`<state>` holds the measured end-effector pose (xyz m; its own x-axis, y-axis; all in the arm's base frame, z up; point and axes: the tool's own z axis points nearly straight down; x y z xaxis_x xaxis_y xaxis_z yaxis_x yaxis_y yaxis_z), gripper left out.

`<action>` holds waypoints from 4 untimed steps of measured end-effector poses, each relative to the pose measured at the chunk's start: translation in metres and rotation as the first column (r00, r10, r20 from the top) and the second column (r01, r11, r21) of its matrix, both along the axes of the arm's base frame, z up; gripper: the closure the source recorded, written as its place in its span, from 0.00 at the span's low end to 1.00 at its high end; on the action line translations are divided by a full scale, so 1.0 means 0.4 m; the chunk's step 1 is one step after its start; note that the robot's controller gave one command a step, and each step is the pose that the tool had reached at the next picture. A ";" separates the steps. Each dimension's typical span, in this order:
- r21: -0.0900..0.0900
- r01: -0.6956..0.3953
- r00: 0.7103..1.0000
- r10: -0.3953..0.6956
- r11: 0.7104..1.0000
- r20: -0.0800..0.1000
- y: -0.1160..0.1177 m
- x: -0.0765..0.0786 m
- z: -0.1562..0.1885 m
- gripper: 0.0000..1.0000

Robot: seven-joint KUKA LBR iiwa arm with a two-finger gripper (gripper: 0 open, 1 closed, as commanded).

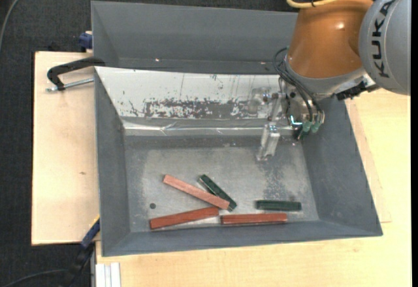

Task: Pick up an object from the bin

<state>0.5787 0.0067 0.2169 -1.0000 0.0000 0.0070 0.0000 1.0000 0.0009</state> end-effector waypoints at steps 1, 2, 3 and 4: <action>0.002 -0.187 0.982 0.187 0.982 0.001 0.147 -0.009 -0.261 0.00; 0.001 -0.405 0.914 0.405 0.914 0.007 0.202 -0.127 -0.367 0.00; -0.001 -0.403 0.915 0.403 0.915 0.010 0.200 -0.123 -0.363 1.00; -0.001 -0.325 0.945 0.325 0.946 0.014 0.266 -0.038 -0.076 1.00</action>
Offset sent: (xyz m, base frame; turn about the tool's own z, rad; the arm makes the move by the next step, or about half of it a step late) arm -0.0022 0.0558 -0.1016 -0.1850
